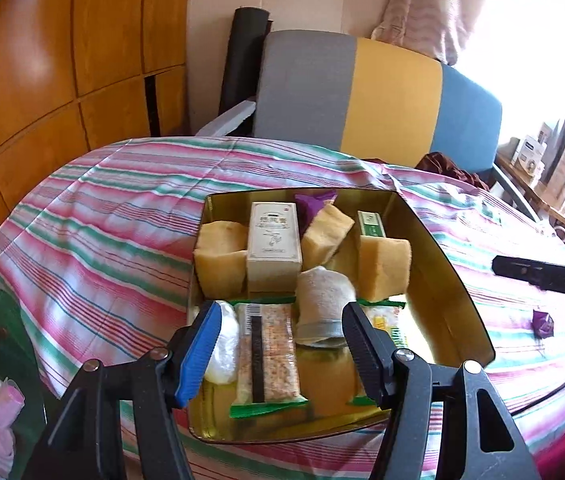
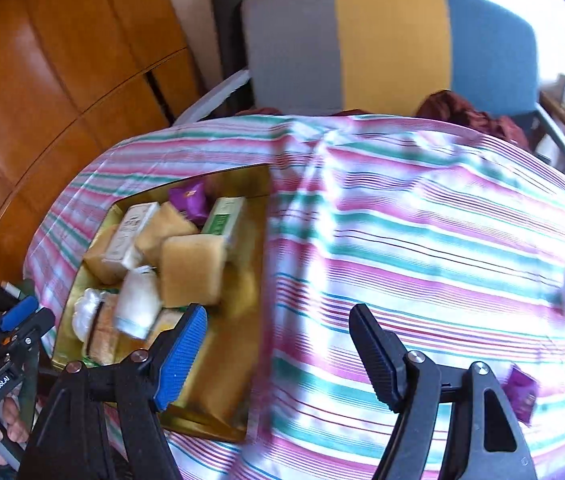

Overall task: Organize objects
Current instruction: 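Move the left tool to the purple snack packet and grasp it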

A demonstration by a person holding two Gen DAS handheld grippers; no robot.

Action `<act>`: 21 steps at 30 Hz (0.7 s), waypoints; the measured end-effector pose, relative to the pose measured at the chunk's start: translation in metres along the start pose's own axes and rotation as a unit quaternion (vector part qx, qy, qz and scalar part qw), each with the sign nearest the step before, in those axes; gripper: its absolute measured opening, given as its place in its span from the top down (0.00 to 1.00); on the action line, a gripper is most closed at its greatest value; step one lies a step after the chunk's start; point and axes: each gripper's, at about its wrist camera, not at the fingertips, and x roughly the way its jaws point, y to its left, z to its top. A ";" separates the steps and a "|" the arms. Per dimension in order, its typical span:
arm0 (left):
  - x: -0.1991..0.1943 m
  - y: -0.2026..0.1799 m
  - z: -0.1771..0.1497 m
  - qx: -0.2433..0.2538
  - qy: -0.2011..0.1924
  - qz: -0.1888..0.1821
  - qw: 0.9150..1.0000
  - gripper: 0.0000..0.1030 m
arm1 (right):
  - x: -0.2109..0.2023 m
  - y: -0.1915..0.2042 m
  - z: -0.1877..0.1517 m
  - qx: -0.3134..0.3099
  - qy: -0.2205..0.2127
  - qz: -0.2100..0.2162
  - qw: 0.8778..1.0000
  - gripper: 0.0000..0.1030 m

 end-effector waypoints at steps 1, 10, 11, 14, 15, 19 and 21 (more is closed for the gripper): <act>0.000 -0.004 0.000 0.004 0.000 -0.002 1.000 0.38 | -0.004 -0.008 -0.001 0.006 -0.003 -0.006 1.000 0.27; 0.001 -0.039 0.002 0.045 0.006 -0.025 0.999 0.38 | -0.044 -0.092 -0.018 0.082 -0.027 -0.068 0.994 0.27; 0.001 -0.043 0.002 0.049 0.006 -0.027 0.998 0.38 | -0.048 -0.102 -0.020 0.092 -0.030 -0.076 0.992 0.27; 0.003 -0.057 0.003 0.064 0.008 -0.036 0.997 0.38 | -0.060 -0.131 -0.029 0.126 -0.041 -0.100 0.986 0.27; 0.003 -0.062 0.003 0.070 0.007 -0.039 0.997 0.38 | -0.065 -0.142 -0.033 0.139 -0.045 -0.108 0.983 0.27; 0.006 -0.082 0.005 0.091 0.009 -0.051 0.994 0.38 | -0.079 -0.185 -0.052 0.200 -0.060 -0.144 0.967 0.27; 0.007 -0.094 0.007 0.103 0.010 -0.059 0.993 0.38 | -0.084 -0.205 -0.064 0.233 -0.065 -0.154 0.958 0.27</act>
